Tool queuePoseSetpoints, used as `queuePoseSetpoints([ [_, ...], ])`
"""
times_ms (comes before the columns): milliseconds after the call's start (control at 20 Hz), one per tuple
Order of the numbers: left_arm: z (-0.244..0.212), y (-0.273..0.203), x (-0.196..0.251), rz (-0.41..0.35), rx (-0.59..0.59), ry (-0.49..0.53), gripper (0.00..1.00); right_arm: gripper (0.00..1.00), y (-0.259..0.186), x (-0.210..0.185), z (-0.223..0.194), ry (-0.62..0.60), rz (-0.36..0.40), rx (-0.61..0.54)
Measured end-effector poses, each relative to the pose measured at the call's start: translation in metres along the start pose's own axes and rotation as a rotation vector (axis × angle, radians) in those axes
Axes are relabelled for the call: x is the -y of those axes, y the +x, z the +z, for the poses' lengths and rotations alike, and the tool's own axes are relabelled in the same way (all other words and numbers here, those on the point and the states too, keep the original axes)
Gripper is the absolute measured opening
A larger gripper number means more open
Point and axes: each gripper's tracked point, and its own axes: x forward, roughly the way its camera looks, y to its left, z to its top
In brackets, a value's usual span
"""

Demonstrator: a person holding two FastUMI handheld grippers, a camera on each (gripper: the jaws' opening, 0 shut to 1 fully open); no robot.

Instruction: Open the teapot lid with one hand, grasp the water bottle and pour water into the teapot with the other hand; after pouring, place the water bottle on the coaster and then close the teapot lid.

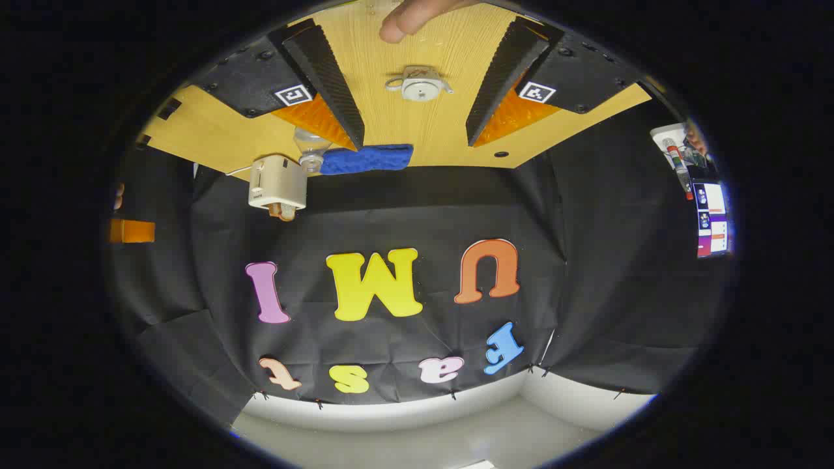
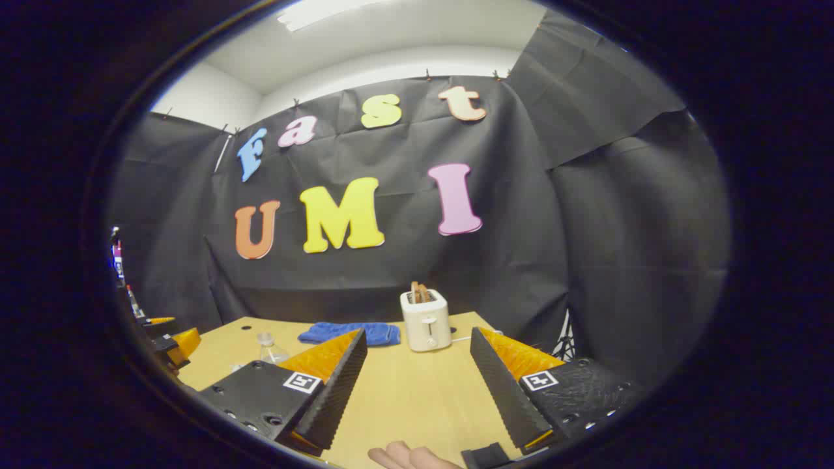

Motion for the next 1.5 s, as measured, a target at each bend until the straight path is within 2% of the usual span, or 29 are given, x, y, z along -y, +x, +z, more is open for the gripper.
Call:
queuePoseSetpoints([
  [100, 0.004, -0.008, -0.008, -0.023, 0.008, -0.007, 0.99, 0.96, -0.007, -0.021, -0.014, -0.020, 0.004, -0.028],
  [300, 0.018, -0.019, -0.047, -0.002, 0.019, -0.012, 0.99, 0.95, -0.020, -0.056, -0.024, -0.059, 0.004, -0.033],
  [350, 0.015, -0.021, -0.054, -0.002, 0.006, -0.004, 0.99, 0.91, -0.023, -0.063, -0.026, -0.065, 0.008, -0.032],
  [400, 0.014, -0.021, -0.062, 0.012, 0.003, -0.002, 0.99, 0.95, -0.027, -0.072, -0.031, -0.070, 0.015, -0.037],
  [450, 0.015, -0.022, -0.068, 0.017, 0.000, 0.002, 0.99, 0.95, -0.029, -0.077, -0.035, -0.078, 0.015, -0.046],
  [950, 0.006, -0.019, -0.066, -0.040, -0.035, -0.025, 0.99, 0.96, -0.036, -0.090, -0.053, -0.117, 0.023, -0.076],
  [1000, 0.008, -0.019, -0.064, -0.045, -0.028, -0.034, 0.99, 0.94, -0.036, -0.091, -0.053, -0.121, 0.027, -0.069],
  [1150, 0.002, -0.008, -0.058, -0.062, -0.026, -0.053, 0.99, 0.96, -0.028, -0.090, -0.058, -0.136, 0.031, -0.067],
  [1350, -0.022, 0.013, -0.057, -0.045, -0.068, -0.056, 0.99, 0.96, -0.007, -0.096, -0.071, -0.122, 0.078, -0.058],
  [1500, -0.053, 0.031, -0.047, -0.069, -0.134, -0.063, 0.99, 0.96, 0.014, -0.098, -0.091, -0.141, 0.128, -0.060],
])
